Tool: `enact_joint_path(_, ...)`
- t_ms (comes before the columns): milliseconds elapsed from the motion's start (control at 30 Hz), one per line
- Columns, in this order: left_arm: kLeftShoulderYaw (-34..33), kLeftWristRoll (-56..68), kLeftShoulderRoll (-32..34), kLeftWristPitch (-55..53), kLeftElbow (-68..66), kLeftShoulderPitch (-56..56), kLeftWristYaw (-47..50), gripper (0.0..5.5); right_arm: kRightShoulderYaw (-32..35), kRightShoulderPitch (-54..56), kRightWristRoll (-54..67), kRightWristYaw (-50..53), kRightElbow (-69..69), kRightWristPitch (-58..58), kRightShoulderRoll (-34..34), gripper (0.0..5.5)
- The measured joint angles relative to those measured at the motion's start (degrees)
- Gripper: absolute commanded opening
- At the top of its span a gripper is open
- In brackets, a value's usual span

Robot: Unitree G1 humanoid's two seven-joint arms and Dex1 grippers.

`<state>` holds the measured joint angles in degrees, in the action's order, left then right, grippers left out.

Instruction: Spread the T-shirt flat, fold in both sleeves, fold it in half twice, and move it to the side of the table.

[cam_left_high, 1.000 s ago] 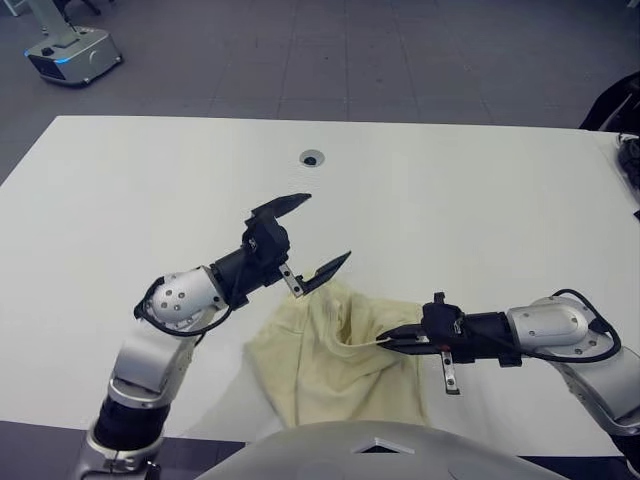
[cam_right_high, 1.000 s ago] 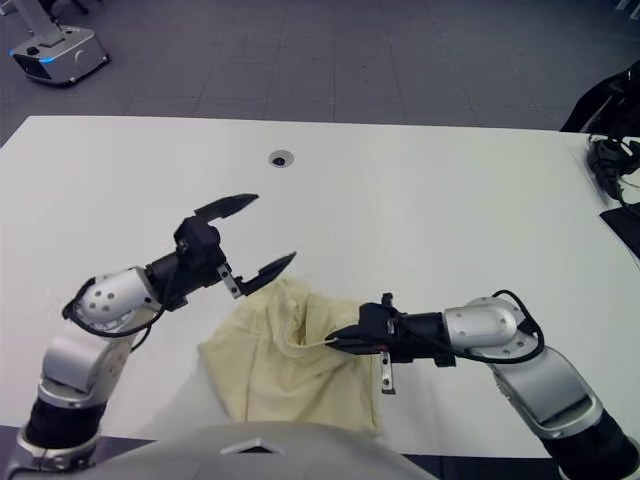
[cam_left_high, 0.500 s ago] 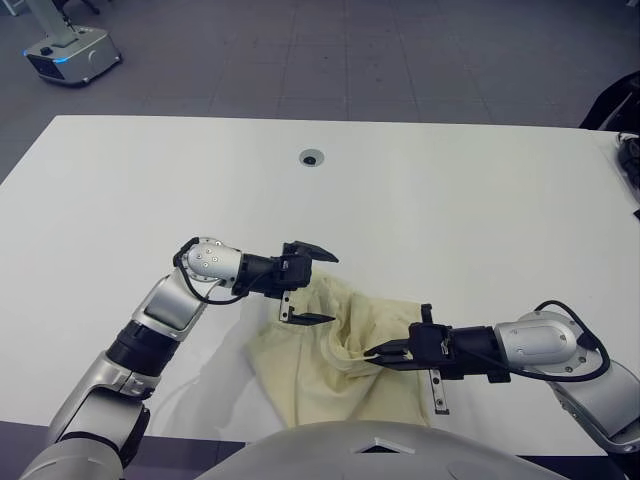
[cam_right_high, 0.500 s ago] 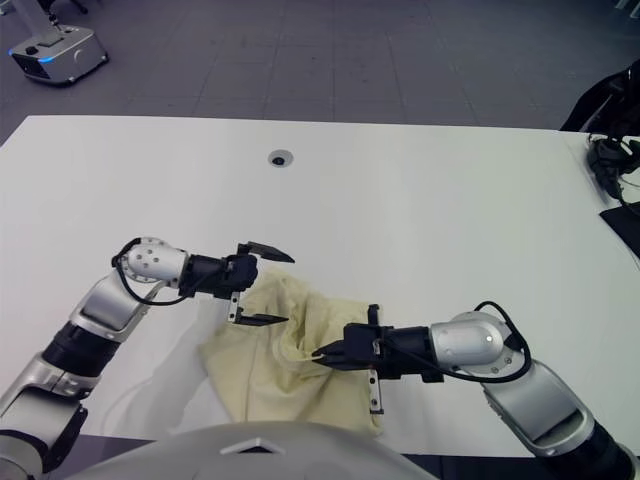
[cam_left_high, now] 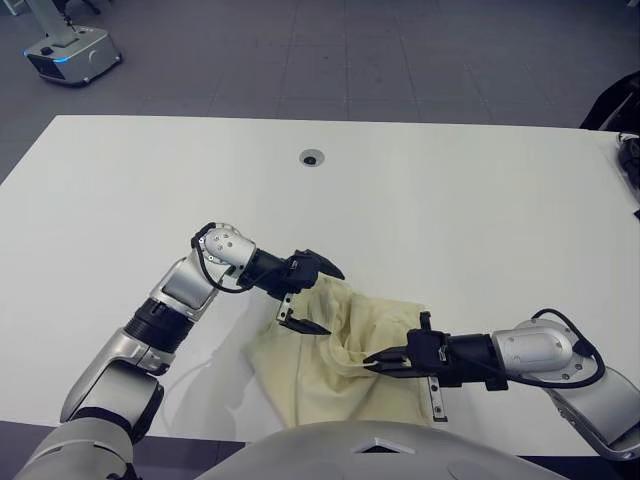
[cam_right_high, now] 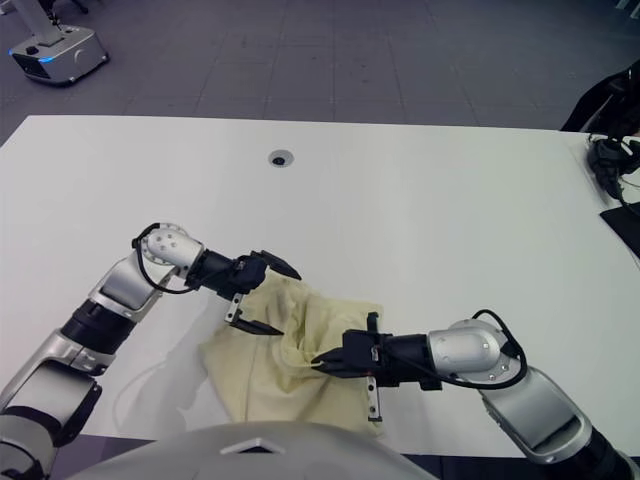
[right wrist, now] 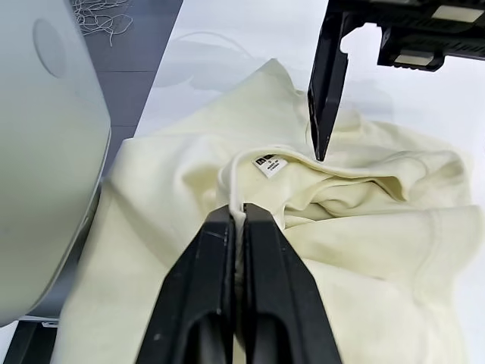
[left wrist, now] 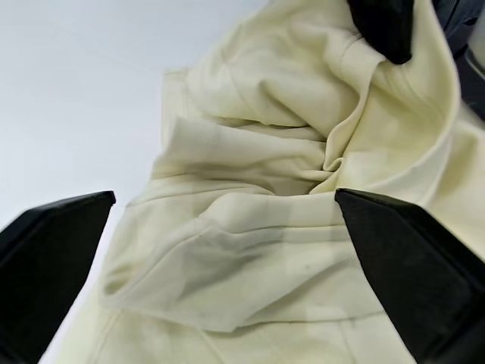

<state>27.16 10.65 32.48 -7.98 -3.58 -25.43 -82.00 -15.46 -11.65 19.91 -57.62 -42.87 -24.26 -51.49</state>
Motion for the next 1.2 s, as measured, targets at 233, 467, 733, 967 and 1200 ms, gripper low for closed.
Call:
enact_joint_path(233, 0.44, 0.07, 0.36, -0.31, 0.01, -0.03, -2.60, 4.33, -0.09, -0.17, 0.00, 0.06, -0.05, -0.01, 0.00, 0.00)
enact_joint_path(467, 2.48, -2.25, 0.79, -0.19, -0.22, 0.06, -3.30, 3.02, -0.08, -0.48, 0.02, 0.07, -0.27, -0.04, -0.01, 0.00)
enact_joint_path(733, 2.95, -3.71, 1.28, 0.37, -0.84, 0.06, -3.72, 1.63, -0.27, -0.53, -0.07, 0.46, -0.54, -0.08, 0.00, 0.00)
enact_joint_path(967, 2.82, -3.66, 2.06, 0.46, -0.80, 0.06, -3.79, 0.32, -0.98, -0.76, -0.23, 0.98, -0.98, -0.09, -0.01, 0.00)
enact_joint_path(1200, 1.28, -3.05, 2.12, 1.09, -0.75, 0.11, -3.63, 0.00, -1.72, -0.84, -0.51, 1.60, -1.00, -0.08, 0.00, 0.00)
